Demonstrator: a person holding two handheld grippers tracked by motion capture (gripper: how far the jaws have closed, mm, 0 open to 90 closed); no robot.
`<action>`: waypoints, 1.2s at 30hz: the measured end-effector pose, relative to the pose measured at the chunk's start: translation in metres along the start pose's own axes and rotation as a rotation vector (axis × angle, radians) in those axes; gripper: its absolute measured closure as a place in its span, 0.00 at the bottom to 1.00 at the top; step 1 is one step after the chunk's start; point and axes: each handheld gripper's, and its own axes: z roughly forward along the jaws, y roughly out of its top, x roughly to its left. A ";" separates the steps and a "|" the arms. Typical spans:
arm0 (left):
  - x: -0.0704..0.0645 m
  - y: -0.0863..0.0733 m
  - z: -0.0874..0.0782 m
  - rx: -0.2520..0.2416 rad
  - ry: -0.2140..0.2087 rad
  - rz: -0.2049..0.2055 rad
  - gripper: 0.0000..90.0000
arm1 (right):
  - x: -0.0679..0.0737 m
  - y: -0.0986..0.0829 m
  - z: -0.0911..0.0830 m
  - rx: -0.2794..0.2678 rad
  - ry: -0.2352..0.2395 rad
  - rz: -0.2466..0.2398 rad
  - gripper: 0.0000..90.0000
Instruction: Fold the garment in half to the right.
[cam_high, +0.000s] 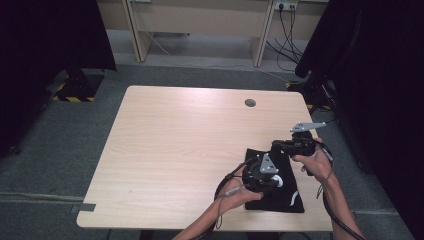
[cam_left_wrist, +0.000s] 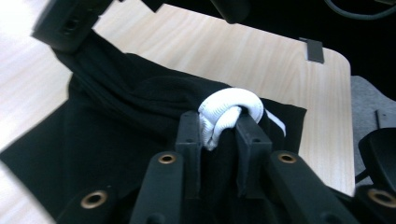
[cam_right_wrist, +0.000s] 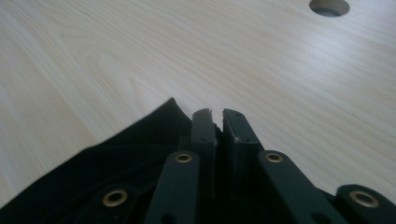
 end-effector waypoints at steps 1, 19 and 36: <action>-0.001 -0.001 0.001 -0.014 -0.010 -0.004 0.74 | 0.000 -0.001 0.000 0.017 -0.024 0.002 0.80; 0.016 -0.036 -0.034 0.003 0.135 -0.095 0.30 | -0.004 -0.013 -0.007 0.123 -0.172 0.073 0.44; 0.014 -0.068 -0.011 0.089 0.188 -0.182 0.22 | -0.001 -0.020 -0.025 0.163 -0.219 -0.047 0.95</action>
